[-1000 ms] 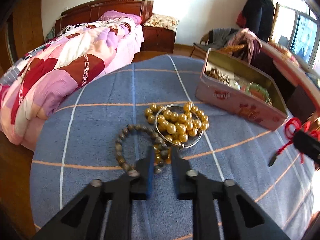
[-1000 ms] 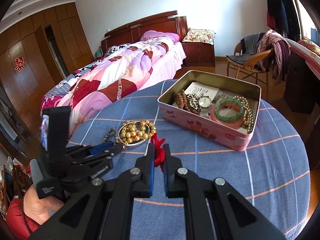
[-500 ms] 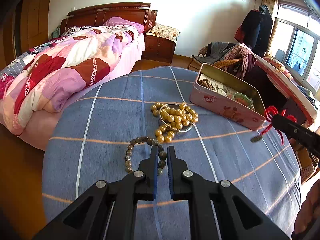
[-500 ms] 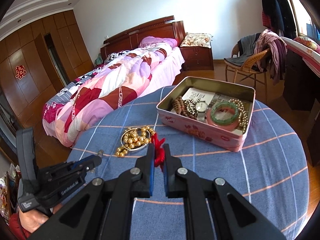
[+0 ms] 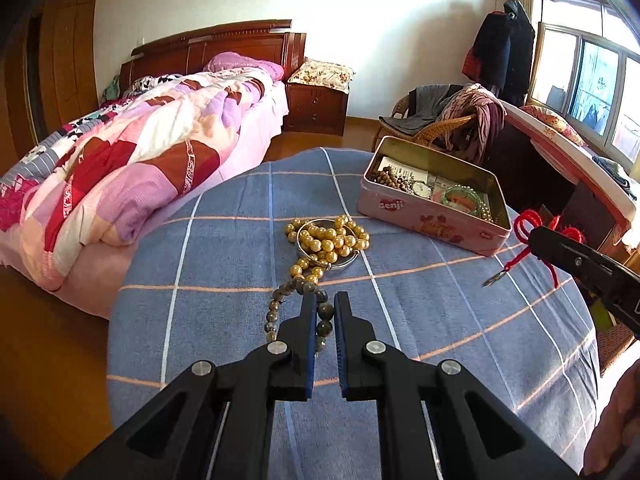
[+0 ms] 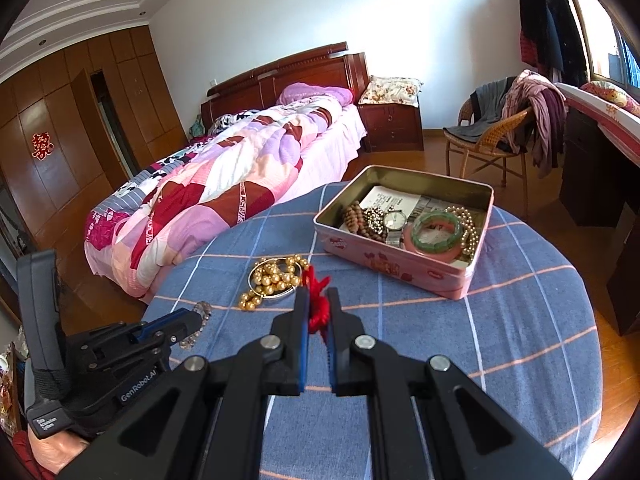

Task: Organize jewelry
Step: 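Lift the dark bead bracelet with the left tool while the right tool holds the coin charm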

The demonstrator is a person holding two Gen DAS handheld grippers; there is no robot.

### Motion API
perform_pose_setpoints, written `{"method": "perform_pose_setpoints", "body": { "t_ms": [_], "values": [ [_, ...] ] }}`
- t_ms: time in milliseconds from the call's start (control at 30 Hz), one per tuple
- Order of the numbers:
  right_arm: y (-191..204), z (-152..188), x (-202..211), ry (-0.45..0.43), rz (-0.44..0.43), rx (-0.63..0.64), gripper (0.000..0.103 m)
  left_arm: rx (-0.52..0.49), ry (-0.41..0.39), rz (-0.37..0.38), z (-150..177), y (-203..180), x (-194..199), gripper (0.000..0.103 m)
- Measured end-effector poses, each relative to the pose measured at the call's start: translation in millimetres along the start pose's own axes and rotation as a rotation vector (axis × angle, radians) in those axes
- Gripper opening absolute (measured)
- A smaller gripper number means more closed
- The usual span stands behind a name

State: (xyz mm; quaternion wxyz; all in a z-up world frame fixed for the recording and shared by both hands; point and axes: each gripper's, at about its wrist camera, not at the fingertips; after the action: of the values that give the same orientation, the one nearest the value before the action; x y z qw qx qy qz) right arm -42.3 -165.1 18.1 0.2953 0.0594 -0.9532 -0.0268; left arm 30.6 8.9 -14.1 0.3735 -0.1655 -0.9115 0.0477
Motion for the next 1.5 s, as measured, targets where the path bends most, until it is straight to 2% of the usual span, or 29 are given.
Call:
{"method": "perform_pose_setpoints", "body": {
  "t_ms": [333,800,1100,1500],
  "values": [
    [5.6,1.3,18.6,-0.028,0.009,0.019,0.011,-0.024,-0.030,-0.009,2.3,-7.9,19.5,0.008],
    [7.3,0.6,37.9,-0.069,0.022,0.034,0.011,0.001,-0.083,0.102,1.3,-5.3,48.5,0.008],
    [-5.7,8.1,23.6,-0.033,0.023,0.008,0.011,0.003,-0.030,0.110,5.3,-13.1,24.6,0.008],
    [-34.3,-5.2,17.8,-0.050,0.054,-0.028,0.011,-0.020,-0.023,0.190,-8.7,-41.0,-3.7,0.008]
  ]
}}
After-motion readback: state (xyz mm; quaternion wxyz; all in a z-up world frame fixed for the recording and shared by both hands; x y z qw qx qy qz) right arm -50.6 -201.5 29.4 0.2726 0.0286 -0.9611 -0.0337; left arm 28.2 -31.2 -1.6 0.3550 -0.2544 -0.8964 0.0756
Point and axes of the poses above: each gripper's, at about its wrist camera, not at the fingertips, and x roughly against the way its jaws point, y to its left, z to its underside, and after that the axes turned 10 degrees about x, right-handed
